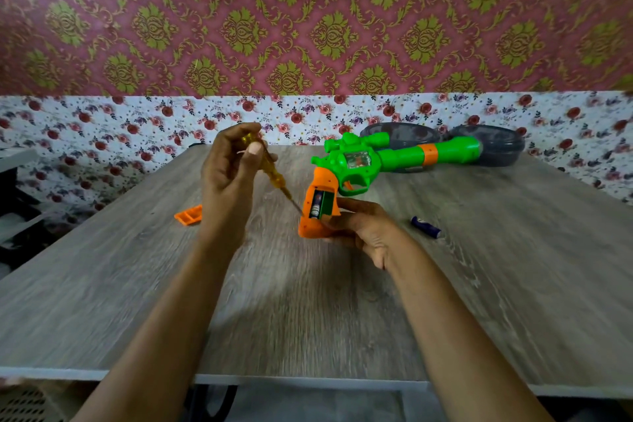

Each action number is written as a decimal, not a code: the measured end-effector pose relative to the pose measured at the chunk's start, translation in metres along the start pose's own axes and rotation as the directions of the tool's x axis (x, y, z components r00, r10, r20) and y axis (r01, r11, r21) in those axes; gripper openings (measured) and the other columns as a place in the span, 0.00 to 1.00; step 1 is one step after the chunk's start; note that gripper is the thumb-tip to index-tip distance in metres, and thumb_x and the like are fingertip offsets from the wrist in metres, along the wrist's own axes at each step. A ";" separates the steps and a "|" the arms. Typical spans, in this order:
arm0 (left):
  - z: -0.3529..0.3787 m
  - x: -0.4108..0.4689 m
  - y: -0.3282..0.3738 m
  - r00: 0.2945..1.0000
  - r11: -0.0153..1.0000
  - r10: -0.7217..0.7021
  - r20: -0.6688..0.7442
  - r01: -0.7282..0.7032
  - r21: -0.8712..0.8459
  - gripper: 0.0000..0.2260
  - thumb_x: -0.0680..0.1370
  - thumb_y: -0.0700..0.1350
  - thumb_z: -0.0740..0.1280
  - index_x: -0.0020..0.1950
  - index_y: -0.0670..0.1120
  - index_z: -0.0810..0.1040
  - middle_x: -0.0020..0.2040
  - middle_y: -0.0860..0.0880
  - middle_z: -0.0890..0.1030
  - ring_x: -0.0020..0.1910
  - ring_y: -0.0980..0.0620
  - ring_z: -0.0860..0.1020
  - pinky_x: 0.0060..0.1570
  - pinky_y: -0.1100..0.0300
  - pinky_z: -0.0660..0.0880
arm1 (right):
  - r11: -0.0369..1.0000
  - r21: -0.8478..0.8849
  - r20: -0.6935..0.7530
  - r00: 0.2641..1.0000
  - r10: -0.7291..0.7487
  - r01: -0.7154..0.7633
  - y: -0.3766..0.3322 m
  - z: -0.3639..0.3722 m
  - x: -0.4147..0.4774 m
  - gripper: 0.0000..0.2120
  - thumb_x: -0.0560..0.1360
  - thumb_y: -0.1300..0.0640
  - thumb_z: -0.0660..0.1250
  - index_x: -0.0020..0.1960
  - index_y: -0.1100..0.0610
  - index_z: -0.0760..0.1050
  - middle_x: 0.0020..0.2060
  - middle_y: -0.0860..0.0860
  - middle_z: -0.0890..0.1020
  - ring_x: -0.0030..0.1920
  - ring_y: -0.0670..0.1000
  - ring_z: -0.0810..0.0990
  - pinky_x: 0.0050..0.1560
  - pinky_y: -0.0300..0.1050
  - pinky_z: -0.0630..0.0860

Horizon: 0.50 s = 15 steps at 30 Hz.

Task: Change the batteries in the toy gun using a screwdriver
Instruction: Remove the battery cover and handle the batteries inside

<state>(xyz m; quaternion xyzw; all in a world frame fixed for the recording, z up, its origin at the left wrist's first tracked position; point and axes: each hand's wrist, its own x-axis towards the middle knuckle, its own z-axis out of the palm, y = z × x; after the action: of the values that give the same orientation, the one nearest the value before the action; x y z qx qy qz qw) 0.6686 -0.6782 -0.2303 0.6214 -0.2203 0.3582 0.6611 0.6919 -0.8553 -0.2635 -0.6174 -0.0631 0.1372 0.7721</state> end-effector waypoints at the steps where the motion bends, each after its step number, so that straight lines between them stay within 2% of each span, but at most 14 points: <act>1: 0.001 -0.001 0.000 1.000 1.000 0.019 -0.003 -0.019 0.002 0.06 0.78 0.42 0.60 0.54 0.48 0.72 0.45 0.48 0.76 0.42 0.56 0.81 0.45 0.62 0.78 | 1.000 -0.019 -0.021 1.000 -0.005 0.005 0.000 0.000 0.000 0.18 0.70 0.71 0.67 0.60 0.65 0.75 0.35 0.51 0.84 0.37 0.50 0.80 0.30 0.38 0.80; 4: 0.003 -0.003 -0.003 0.996 0.993 0.087 0.021 -0.088 0.079 0.07 0.78 0.40 0.60 0.54 0.49 0.71 0.46 0.49 0.80 0.45 0.53 0.82 0.48 0.55 0.79 | 0.999 -0.039 -0.046 0.999 -0.004 0.002 0.000 0.000 0.000 0.19 0.70 0.71 0.68 0.60 0.62 0.74 0.49 0.58 0.80 0.40 0.52 0.79 0.33 0.40 0.80; 6: 0.004 -0.005 -0.006 0.990 0.979 0.106 0.096 -0.121 0.166 0.07 0.78 0.39 0.60 0.55 0.47 0.71 0.47 0.49 0.80 0.47 0.51 0.82 0.49 0.51 0.80 | 0.999 -0.040 -0.042 0.999 0.005 -0.007 -0.001 0.000 0.000 0.20 0.70 0.71 0.68 0.61 0.62 0.74 0.50 0.58 0.80 0.42 0.52 0.80 0.35 0.41 0.81; 9: 0.007 -0.009 -0.008 0.981 0.954 0.088 0.172 -0.133 0.269 0.09 0.78 0.39 0.60 0.57 0.43 0.70 0.47 0.51 0.80 0.47 0.53 0.82 0.49 0.52 0.81 | 0.999 -0.036 -0.040 0.999 0.026 -0.027 0.000 -0.001 0.000 0.21 0.70 0.71 0.68 0.62 0.62 0.73 0.51 0.58 0.79 0.41 0.52 0.80 0.33 0.40 0.81; 13: 0.005 -0.008 -0.007 0.981 0.942 0.095 0.170 -0.144 0.304 0.09 0.77 0.40 0.60 0.57 0.43 0.71 0.47 0.52 0.80 0.48 0.51 0.83 0.49 0.50 0.81 | 0.998 -0.028 -0.064 0.997 0.046 -0.048 0.001 -0.003 0.000 0.21 0.70 0.70 0.68 0.62 0.61 0.73 0.57 0.60 0.79 0.43 0.55 0.80 0.36 0.41 0.80; 15: 0.004 -0.007 -0.006 0.980 0.938 0.097 0.173 -0.148 0.312 0.09 0.77 0.40 0.60 0.57 0.43 0.71 0.47 0.51 0.80 0.48 0.50 0.83 0.49 0.48 0.81 | 0.998 -0.021 -0.073 0.996 0.056 -0.057 0.001 -0.004 0.000 0.21 0.70 0.70 0.67 0.63 0.61 0.73 0.57 0.59 0.79 0.49 0.58 0.80 0.36 0.41 0.80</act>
<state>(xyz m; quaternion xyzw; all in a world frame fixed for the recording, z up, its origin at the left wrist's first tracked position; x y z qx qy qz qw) 0.6689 -0.6836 -0.2388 0.7323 -0.2478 0.3807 0.5074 0.6931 -0.8582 -0.2654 -0.6323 -0.0193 0.1358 0.7625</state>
